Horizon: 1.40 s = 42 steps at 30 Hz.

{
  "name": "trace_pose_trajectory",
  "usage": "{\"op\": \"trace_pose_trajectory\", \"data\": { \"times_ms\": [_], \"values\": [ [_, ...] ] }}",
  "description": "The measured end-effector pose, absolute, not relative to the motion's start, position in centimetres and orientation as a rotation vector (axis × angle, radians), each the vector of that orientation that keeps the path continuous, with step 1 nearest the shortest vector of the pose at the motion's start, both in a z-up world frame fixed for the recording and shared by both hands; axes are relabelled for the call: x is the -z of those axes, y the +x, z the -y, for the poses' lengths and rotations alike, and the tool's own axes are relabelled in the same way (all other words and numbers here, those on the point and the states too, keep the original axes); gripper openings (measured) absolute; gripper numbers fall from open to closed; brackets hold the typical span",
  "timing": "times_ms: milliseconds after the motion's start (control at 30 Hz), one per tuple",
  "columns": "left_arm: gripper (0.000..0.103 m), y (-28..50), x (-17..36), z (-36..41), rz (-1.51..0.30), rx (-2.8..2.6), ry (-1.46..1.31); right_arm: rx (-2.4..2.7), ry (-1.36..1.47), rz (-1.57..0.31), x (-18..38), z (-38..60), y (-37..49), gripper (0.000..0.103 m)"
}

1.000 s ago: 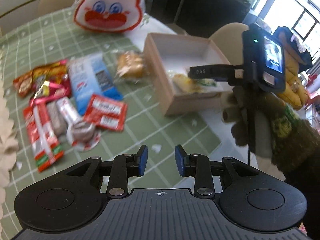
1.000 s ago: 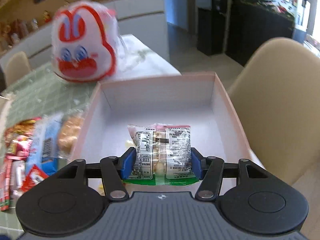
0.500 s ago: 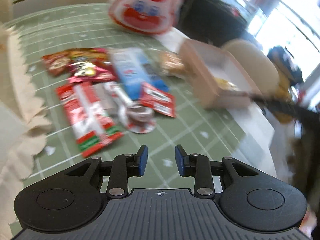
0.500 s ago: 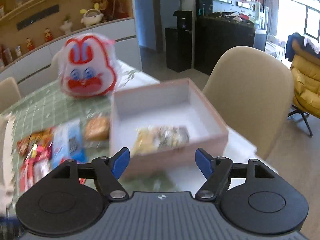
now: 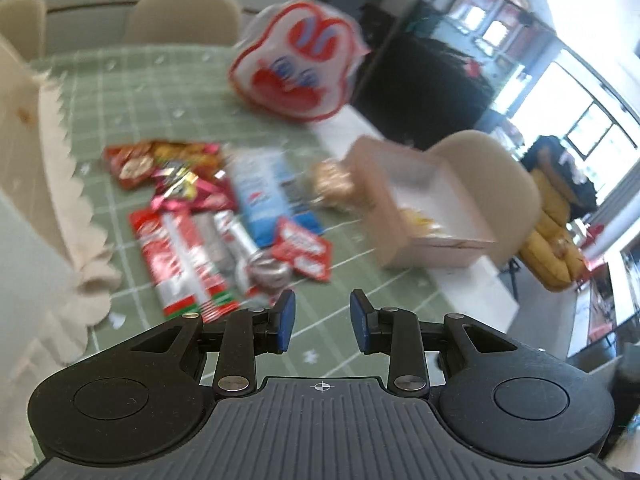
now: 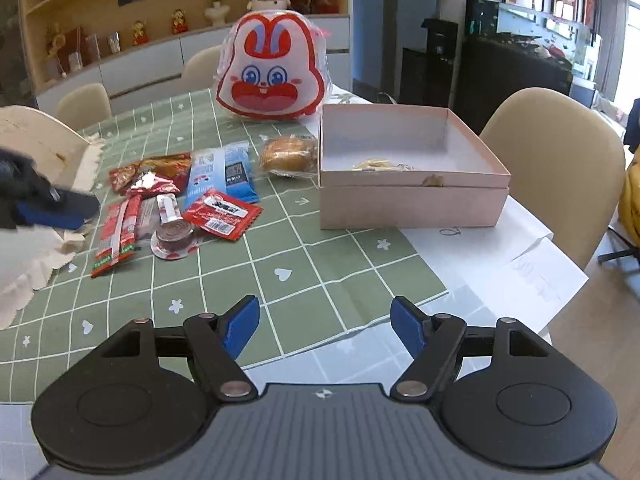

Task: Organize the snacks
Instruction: 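Withdraw both tools from the pink box back toward the snacks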

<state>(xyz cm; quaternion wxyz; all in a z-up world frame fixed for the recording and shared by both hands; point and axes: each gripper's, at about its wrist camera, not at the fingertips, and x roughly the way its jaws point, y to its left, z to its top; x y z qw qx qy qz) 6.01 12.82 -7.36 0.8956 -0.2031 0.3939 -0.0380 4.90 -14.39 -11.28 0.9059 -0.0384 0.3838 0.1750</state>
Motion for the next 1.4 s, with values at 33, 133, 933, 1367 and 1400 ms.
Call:
{"op": "trace_pose_trajectory", "data": {
  "times_ms": [33, 133, 933, 1367, 1400],
  "values": [
    [0.034, 6.3, 6.9, -12.2, -0.816, 0.094, -0.434, -0.347, -0.081, -0.791, 11.2, 14.7, 5.1, 0.073],
    [0.034, 7.3, 5.3, -10.2, -0.800, 0.166, -0.463, -0.315, -0.081, -0.783, 10.9, 15.6, 5.7, 0.073],
    [0.017, 6.2, -6.5, -2.2, -1.125, 0.164, -0.530, -0.117, 0.066, -0.914, 10.6, 19.9, 8.8, 0.075],
    [0.015, 6.9, -7.0, -2.1, -1.136, 0.159, -0.618, -0.130, 0.072, -0.914, 10.2, 19.1, 9.1, 0.075],
    [0.015, 6.8, -7.3, -2.0, -1.124, 0.165, -0.614, -0.132, 0.071, -0.912, 10.1, 19.1, 9.0, 0.075]
  ]
}}
